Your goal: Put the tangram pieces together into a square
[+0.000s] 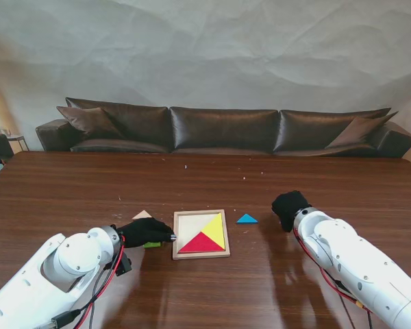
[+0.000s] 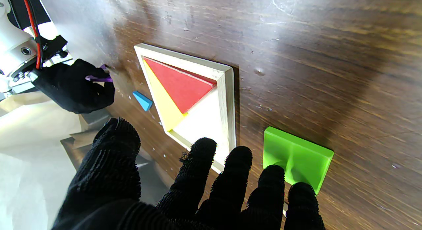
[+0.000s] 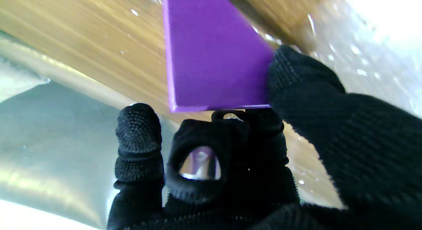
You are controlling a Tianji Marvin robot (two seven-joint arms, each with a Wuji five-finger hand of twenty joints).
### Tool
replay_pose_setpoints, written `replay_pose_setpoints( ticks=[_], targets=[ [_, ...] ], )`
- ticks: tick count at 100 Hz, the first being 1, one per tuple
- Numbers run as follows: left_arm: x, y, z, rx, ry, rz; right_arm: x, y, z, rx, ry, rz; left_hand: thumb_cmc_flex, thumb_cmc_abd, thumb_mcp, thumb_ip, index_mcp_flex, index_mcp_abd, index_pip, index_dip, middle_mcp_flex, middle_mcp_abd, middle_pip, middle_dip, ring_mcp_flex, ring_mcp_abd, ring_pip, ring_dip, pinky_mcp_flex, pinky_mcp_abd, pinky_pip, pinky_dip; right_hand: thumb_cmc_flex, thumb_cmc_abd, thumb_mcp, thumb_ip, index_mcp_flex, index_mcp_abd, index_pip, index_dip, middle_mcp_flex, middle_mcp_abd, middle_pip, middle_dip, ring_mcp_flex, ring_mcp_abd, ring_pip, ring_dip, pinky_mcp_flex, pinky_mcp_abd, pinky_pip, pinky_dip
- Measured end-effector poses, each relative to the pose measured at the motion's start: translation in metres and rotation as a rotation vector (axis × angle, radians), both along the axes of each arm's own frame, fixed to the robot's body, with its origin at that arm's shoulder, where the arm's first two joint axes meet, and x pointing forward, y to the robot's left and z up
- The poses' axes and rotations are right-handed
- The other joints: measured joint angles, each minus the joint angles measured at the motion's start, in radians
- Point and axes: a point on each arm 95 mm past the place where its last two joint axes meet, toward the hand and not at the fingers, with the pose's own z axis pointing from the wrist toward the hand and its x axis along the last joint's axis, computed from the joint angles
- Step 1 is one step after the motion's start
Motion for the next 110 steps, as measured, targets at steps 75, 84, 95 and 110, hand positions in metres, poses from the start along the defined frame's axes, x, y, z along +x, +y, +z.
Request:
replay_pose_setpoints(
  ticks=[75, 84, 95, 110],
  targets=[
    [-0.004, 0.012, 0.001, 0.004, -0.017, 0.036, -0.011, 0.12, 0.037, 0.285, -0.061, 0.187, 0.0, 0.04, 0.001, 0.0, 0.0, 0.0, 0.0, 0.0, 0.003, 0.0, 0.0, 0.0, 0.003, 0.0, 0.001, 0.0, 0.015, 0.031, 0.001, 0.0, 0.0, 0.0, 0.0, 0.0, 0.0, 0.006, -0.001, 0.012, 0.0, 0.0, 0.0, 0.012, 0.0, 0.0, 0.003, 0.0, 0.0, 0.0, 0.0, 0.0],
    [-0.005, 0.015, 0.002, 0.004, -0.021, 0.043, -0.011, 0.133, 0.042, 0.299, -0.069, 0.217, 0.0, 0.04, 0.001, 0.0, 0.0, 0.0, 0.0, 0.0, 0.003, 0.0, 0.0, 0.0, 0.014, 0.0, 0.001, 0.0, 0.015, 0.031, 0.001, 0.0, 0.0, 0.0, 0.0, 0.0, 0.0, 0.006, -0.001, 0.012, 0.0, 0.0, 0.0, 0.012, 0.0, 0.0, 0.003, 0.0, 0.0, 0.0, 0.0, 0.0],
    [-0.005, 0.018, 0.003, 0.006, -0.028, 0.053, -0.015, 0.151, 0.045, 0.304, -0.069, 0.277, 0.0, 0.04, 0.001, 0.0, 0.0, 0.0, 0.0, 0.0, 0.004, 0.0, 0.0, 0.0, 0.015, 0.0, 0.002, 0.0, 0.015, 0.032, 0.001, 0.0, 0.0, 0.0, 0.0, 0.0, 0.0, 0.006, -0.001, 0.012, 0.0, 0.0, 0.0, 0.012, 0.0, 0.0, 0.003, 0.0, 0.0, 0.0, 0.0, 0.0],
    [-0.007, 0.022, 0.005, 0.007, -0.043, 0.072, -0.015, 0.175, 0.044, 0.31, -0.071, 0.348, 0.0, 0.04, 0.001, 0.0, 0.0, 0.0, 0.0, 0.0, 0.004, 0.0, 0.0, 0.0, 0.016, 0.0, 0.002, 0.0, 0.015, 0.034, 0.001, 0.0, 0.0, 0.0, 0.001, 0.0, 0.0, 0.006, -0.001, 0.012, 0.0, 0.0, 0.0, 0.013, 0.0, 0.0, 0.003, 0.0, 0.0, 0.0, 0.0, 0.0]
  ],
)
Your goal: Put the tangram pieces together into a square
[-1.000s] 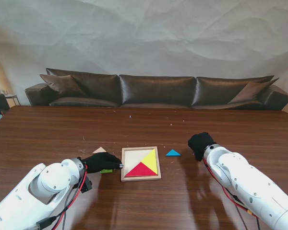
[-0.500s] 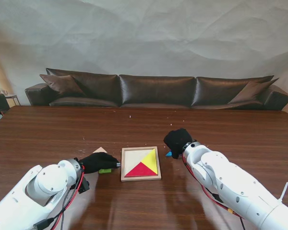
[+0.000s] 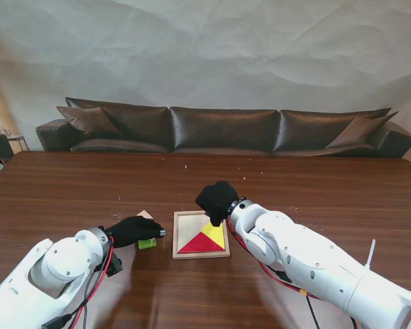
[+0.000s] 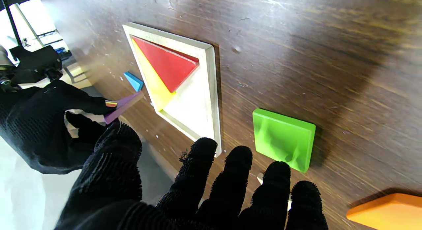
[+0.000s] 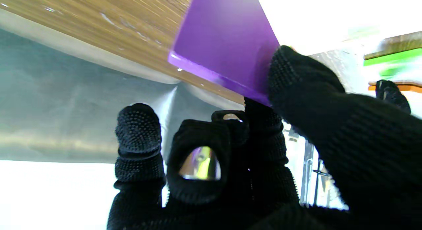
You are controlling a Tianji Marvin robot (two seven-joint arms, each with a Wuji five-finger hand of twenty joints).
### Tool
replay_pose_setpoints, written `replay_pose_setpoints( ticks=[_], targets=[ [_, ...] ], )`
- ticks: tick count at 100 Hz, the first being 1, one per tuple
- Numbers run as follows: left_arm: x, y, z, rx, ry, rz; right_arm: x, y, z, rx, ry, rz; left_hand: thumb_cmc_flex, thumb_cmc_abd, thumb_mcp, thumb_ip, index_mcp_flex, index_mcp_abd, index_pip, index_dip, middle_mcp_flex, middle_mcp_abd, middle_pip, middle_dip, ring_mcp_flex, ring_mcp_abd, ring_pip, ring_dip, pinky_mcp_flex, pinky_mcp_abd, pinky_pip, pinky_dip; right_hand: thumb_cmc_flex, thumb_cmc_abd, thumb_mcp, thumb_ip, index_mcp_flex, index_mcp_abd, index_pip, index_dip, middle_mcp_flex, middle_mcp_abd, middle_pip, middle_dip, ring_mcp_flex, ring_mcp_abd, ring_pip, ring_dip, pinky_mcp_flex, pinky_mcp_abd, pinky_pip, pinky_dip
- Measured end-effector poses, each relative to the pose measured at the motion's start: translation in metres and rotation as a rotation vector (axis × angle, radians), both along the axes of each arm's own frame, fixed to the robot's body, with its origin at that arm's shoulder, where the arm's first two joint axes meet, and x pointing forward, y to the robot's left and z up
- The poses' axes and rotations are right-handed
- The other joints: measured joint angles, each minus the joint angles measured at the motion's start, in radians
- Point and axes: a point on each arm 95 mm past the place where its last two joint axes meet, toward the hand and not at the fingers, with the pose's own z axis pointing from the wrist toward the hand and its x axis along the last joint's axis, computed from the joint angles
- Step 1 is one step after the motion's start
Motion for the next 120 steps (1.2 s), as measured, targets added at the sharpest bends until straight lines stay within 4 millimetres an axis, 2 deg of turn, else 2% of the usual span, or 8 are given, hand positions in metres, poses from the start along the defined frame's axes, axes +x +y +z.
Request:
replay_pose_setpoints(
  ticks=[29, 70, 120],
  targets=[
    [-0.002, 0.007, 0.003, 0.002, -0.018, 0.028, 0.005, 0.023, -0.009, -0.038, 0.005, 0.092, 0.0, 0.0, 0.0, 0.0, 0.0, 0.0, 0.0, 0.0, 0.001, 0.0, 0.0, 0.0, 0.0, 0.0, 0.0, 0.0, 0.0, 0.001, 0.0, 0.0, 0.0, 0.0, 0.002, 0.0, 0.0, 0.0, 0.0, 0.0, 0.0, 0.0, 0.0, 0.0, 0.0, 0.0, 0.0, 0.0, 0.0, 0.0, 0.0, 0.0],
    [-0.005, 0.016, 0.005, 0.009, -0.032, 0.058, 0.009, 0.042, -0.023, -0.058, 0.006, 0.186, 0.0, 0.0, 0.0, 0.0, 0.0, 0.0, 0.0, 0.0, 0.001, 0.0, 0.0, 0.0, 0.001, 0.001, 0.008, 0.0, 0.001, 0.008, 0.0, 0.0, 0.0, -0.006, 0.01, 0.0, 0.0, -0.004, -0.001, -0.004, 0.0, -0.001, -0.003, 0.001, 0.0, 0.0, -0.004, 0.0, 0.0, -0.002, 0.0, 0.0],
    [-0.008, 0.021, 0.008, 0.014, -0.04, 0.083, 0.012, 0.061, -0.036, -0.093, 0.024, 0.282, 0.0, 0.0, 0.0, 0.0, 0.0, 0.0, 0.0, 0.0, 0.001, 0.001, 0.0, 0.0, 0.001, 0.001, 0.008, 0.0, 0.001, 0.008, 0.0, 0.0, -0.011, -0.006, 0.01, 0.0, 0.0, -0.031, -0.002, -0.013, -0.018, -0.021, -0.004, 0.001, 0.0, -0.004, -0.053, -0.001, 0.0, -0.021, 0.0, 0.0]
  ],
)
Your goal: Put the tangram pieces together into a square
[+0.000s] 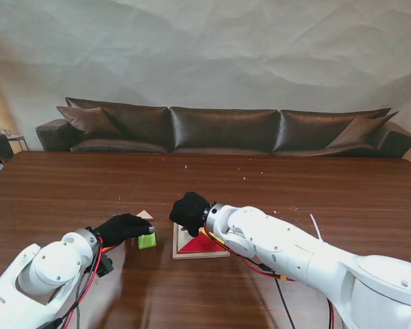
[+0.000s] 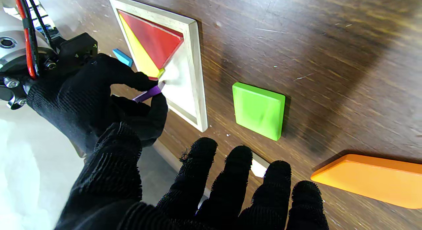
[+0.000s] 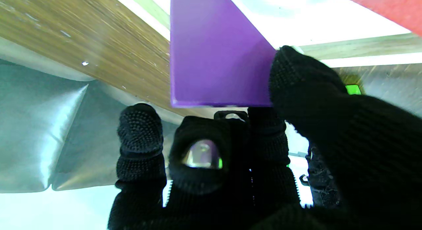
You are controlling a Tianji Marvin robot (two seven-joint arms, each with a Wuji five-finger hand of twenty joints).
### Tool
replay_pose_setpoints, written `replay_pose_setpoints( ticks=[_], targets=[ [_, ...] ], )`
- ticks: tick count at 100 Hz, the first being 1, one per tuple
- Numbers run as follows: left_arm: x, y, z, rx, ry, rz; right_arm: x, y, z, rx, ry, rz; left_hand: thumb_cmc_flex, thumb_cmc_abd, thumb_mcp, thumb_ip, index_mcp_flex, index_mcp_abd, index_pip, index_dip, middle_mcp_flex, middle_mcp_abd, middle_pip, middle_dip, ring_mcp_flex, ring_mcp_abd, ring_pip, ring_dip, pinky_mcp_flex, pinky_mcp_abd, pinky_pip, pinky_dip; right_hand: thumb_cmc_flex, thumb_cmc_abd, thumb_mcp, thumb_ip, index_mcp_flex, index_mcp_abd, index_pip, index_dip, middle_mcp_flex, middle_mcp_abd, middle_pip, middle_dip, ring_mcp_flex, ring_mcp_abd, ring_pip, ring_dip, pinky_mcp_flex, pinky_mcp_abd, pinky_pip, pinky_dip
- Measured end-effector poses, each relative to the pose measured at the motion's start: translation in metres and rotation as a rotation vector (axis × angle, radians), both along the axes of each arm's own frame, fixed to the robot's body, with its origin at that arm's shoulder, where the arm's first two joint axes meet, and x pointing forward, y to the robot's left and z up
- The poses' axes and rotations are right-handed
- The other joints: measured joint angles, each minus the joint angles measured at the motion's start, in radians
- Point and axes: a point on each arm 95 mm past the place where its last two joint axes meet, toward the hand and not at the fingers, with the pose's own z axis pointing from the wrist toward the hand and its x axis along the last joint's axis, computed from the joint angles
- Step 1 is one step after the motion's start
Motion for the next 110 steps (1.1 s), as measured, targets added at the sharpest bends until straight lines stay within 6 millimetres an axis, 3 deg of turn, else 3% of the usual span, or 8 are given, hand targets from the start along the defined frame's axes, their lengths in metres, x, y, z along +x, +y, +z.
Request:
replay_pose_setpoints(
  ticks=[19, 43, 51, 63, 70, 75, 95, 110],
  targets=[
    [-0.001, 0.001, 0.001, 0.0, -0.002, 0.005, 0.001, 0.005, -0.007, 0.013, 0.005, 0.032, 0.0, 0.0, 0.0, 0.0, 0.0, 0.0, 0.0, 0.0, 0.0, 0.0, 0.0, 0.0, 0.0, 0.0, 0.0, 0.0, 0.0, 0.0, 0.0, 0.0, 0.001, -0.022, 0.0, 0.0, 0.005, -0.021, -0.006, -0.038, -0.004, -0.007, 0.0, -0.009, 0.0, -0.004, 0.002, 0.0, 0.0, 0.0, 0.0, 0.0],
    [-0.002, 0.002, 0.001, 0.001, -0.003, 0.009, 0.0, 0.011, -0.007, 0.027, 0.011, 0.041, 0.0, 0.0, 0.0, 0.0, 0.0, 0.0, 0.0, 0.0, 0.0, 0.0, 0.0, 0.0, 0.0, 0.0, 0.0, 0.0, 0.0, 0.0, 0.0, 0.0, 0.004, -0.109, -0.001, 0.0, 0.0, -0.091, -0.015, -0.058, -0.039, -0.016, 0.003, -0.043, -0.001, -0.014, -0.065, -0.01, 0.0, 0.0, 0.0, 0.001],
    [-0.002, 0.002, 0.002, 0.001, -0.003, 0.009, -0.001, 0.011, -0.008, 0.028, 0.015, 0.044, 0.0, 0.0, 0.0, 0.0, 0.0, 0.0, 0.0, 0.0, 0.0, 0.0, 0.0, 0.0, 0.0, 0.0, 0.0, 0.0, 0.0, 0.0, 0.0, 0.0, 0.003, -0.122, -0.001, 0.0, -0.009, -0.092, -0.087, -0.051, -0.066, -0.017, 0.002, -0.067, -0.002, -0.014, -0.069, -0.01, 0.0, 0.0, 0.0, 0.001],
    [-0.002, 0.002, 0.002, 0.001, -0.003, 0.008, -0.001, 0.01, -0.008, 0.035, 0.013, 0.045, 0.0, 0.0, 0.0, 0.0, 0.0, 0.0, 0.0, 0.0, 0.0, 0.001, 0.0, 0.0, 0.0, 0.0, 0.0, 0.0, 0.0, 0.0, 0.0, 0.0, -0.037, -0.123, -0.001, 0.061, -0.028, -0.087, -0.161, -0.009, -0.069, -0.017, 0.0, -0.1, -0.016, -0.023, -0.08, -0.01, 0.0, -0.001, 0.0, 0.006],
    [-0.002, 0.002, 0.002, 0.001, -0.003, 0.008, -0.001, 0.009, -0.008, 0.04, 0.012, 0.046, 0.0, 0.0, 0.0, 0.0, 0.0, 0.0, 0.0, 0.0, 0.0, 0.001, 0.0, 0.0, 0.0, 0.0, 0.0, 0.0, 0.0, 0.0, 0.0, 0.0, -0.078, -0.123, -0.001, 0.175, -0.049, -0.062, -0.226, 0.065, -0.091, -0.018, -0.01, -0.122, -0.023, -0.024, -0.083, -0.01, 0.0, -0.002, 0.0, 0.02],
    [-0.002, 0.002, 0.001, 0.001, -0.003, 0.007, -0.001, 0.009, -0.008, 0.044, 0.012, 0.044, 0.0, 0.0, 0.0, 0.0, 0.0, 0.0, 0.0, 0.0, 0.0, 0.001, 0.0, 0.0, 0.0, 0.0, 0.0, 0.0, 0.0, 0.0, 0.0, 0.0, -0.096, -0.123, 0.0, 0.2, -0.091, -0.045, -0.262, 0.084, -0.117, -0.018, -0.023, -0.133, -0.023, -0.03, -0.089, -0.01, 0.0, -0.012, 0.0, 0.021],
    [-0.001, 0.001, 0.001, 0.002, -0.002, 0.004, 0.0, 0.007, -0.006, 0.08, 0.022, 0.008, 0.0, 0.0, 0.0, 0.0, 0.0, 0.0, 0.0, 0.0, 0.001, 0.001, 0.0, 0.0, 0.0, 0.0, 0.0, 0.0, 0.0, 0.0, 0.0, 0.0, -0.144, -0.123, 0.0, 0.2, -0.231, -0.004, -0.321, 0.037, -0.15, -0.017, -0.096, -0.234, -0.034, -0.034, -0.123, -0.02, 0.0, -0.012, 0.0, 0.021],
    [-0.001, 0.001, 0.001, 0.003, -0.003, 0.001, 0.002, 0.005, -0.005, 0.085, 0.035, -0.013, 0.0, 0.0, 0.0, 0.0, 0.0, 0.0, 0.0, 0.0, 0.001, 0.001, 0.0, 0.0, 0.0, 0.0, 0.0, 0.0, 0.0, 0.0, 0.0, 0.0, -0.144, -0.12, 0.0, 0.2, -0.254, -0.001, -0.313, -0.015, -0.164, -0.001, -0.146, -0.304, -0.044, -0.034, -0.172, -0.037, 0.0, -0.012, 0.0, 0.021]
  ],
)
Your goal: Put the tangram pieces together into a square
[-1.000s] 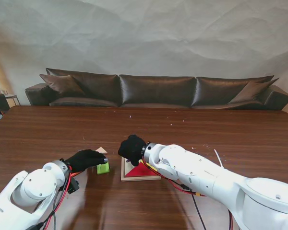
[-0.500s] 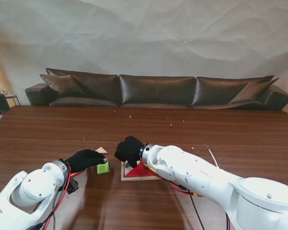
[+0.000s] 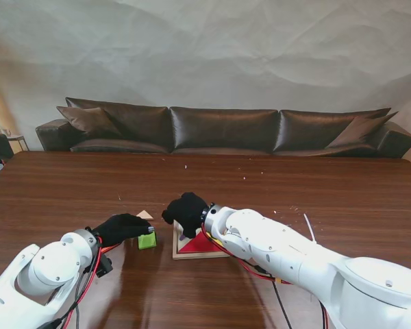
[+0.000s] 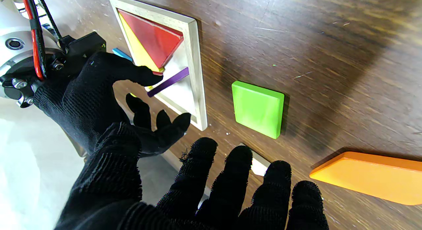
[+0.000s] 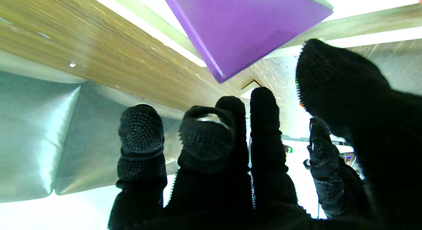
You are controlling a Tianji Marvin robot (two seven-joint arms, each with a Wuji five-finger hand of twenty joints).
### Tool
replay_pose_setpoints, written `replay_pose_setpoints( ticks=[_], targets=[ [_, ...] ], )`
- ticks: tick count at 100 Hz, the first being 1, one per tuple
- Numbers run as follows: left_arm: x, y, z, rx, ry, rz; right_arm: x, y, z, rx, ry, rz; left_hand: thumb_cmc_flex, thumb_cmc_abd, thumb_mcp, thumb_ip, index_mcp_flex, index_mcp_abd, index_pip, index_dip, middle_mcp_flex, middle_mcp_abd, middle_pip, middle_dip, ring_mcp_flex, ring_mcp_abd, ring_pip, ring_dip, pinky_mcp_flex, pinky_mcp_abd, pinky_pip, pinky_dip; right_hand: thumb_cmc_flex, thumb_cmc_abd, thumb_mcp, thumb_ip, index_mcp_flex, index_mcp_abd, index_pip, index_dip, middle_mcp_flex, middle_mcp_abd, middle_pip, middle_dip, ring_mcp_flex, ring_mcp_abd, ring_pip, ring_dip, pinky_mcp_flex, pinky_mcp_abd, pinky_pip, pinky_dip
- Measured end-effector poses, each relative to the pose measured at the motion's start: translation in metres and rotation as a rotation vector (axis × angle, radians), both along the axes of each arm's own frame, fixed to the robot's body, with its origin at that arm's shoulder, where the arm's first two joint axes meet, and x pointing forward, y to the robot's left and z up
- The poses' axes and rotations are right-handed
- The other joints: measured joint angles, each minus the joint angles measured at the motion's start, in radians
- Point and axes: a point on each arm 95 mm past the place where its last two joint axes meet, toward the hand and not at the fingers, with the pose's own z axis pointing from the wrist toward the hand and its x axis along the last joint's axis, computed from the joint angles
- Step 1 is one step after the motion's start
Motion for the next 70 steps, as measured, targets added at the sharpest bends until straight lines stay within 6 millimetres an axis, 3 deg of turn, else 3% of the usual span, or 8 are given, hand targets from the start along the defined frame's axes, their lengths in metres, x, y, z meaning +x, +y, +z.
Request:
replay_pose_setpoints(
  ticks=[43, 52, 64, 70],
  targets=[
    [0.002, -0.004, -0.002, -0.001, 0.008, -0.015, 0.01, -0.007, -0.007, -0.002, 0.019, -0.054, 0.0, 0.0, 0.0, 0.0, 0.0, 0.0, 0.0, 0.0, 0.0, 0.0, 0.0, 0.0, 0.0, 0.0, 0.0, 0.0, 0.0, 0.0, 0.0, 0.0, 0.0, 0.018, 0.0, 0.008, -0.086, -0.001, 0.017, -0.052, -0.023, 0.026, -0.089, -0.129, 0.0, 0.009, -0.071, -0.029, 0.0, 0.0, 0.0, 0.0],
    [0.003, -0.005, -0.003, -0.001, 0.011, -0.019, 0.012, -0.008, -0.007, 0.008, 0.016, -0.065, 0.0, 0.0, 0.0, 0.0, 0.0, 0.0, 0.0, 0.0, 0.0, 0.0, 0.0, 0.0, 0.0, 0.0, 0.0, 0.0, 0.0, 0.0, 0.0, 0.0, 0.002, 0.046, 0.0, 0.009, -0.103, -0.003, 0.02, -0.052, -0.023, 0.035, -0.104, -0.156, 0.0, 0.01, -0.09, -0.036, 0.0, 0.0, 0.0, 0.0],
    [0.003, -0.007, -0.004, -0.002, 0.017, -0.024, 0.013, -0.009, -0.006, 0.018, 0.019, -0.075, 0.0, 0.0, 0.0, 0.0, 0.0, 0.0, 0.0, 0.0, 0.0, 0.0, 0.0, 0.0, 0.0, 0.0, 0.0, 0.0, 0.0, 0.0, 0.0, 0.0, 0.001, 0.143, -0.001, 0.019, -0.107, -0.005, 0.023, -0.052, -0.023, 0.035, -0.116, -0.18, 0.0, 0.018, -0.105, -0.046, 0.0, 0.0, 0.0, 0.0],
    [0.004, -0.007, -0.004, -0.002, 0.019, -0.026, 0.014, -0.01, -0.005, 0.025, 0.026, -0.085, 0.0, 0.0, 0.0, 0.0, 0.0, 0.0, 0.0, 0.0, 0.0, 0.0, 0.0, 0.0, 0.0, 0.001, 0.001, 0.0, 0.0, 0.0, 0.0, 0.0, 0.001, 0.144, -0.002, 0.019, -0.114, -0.006, 0.025, -0.052, -0.023, 0.036, -0.116, -0.19, 0.0, 0.019, -0.105, -0.046, 0.0, 0.0, 0.0, 0.0]
  ],
)
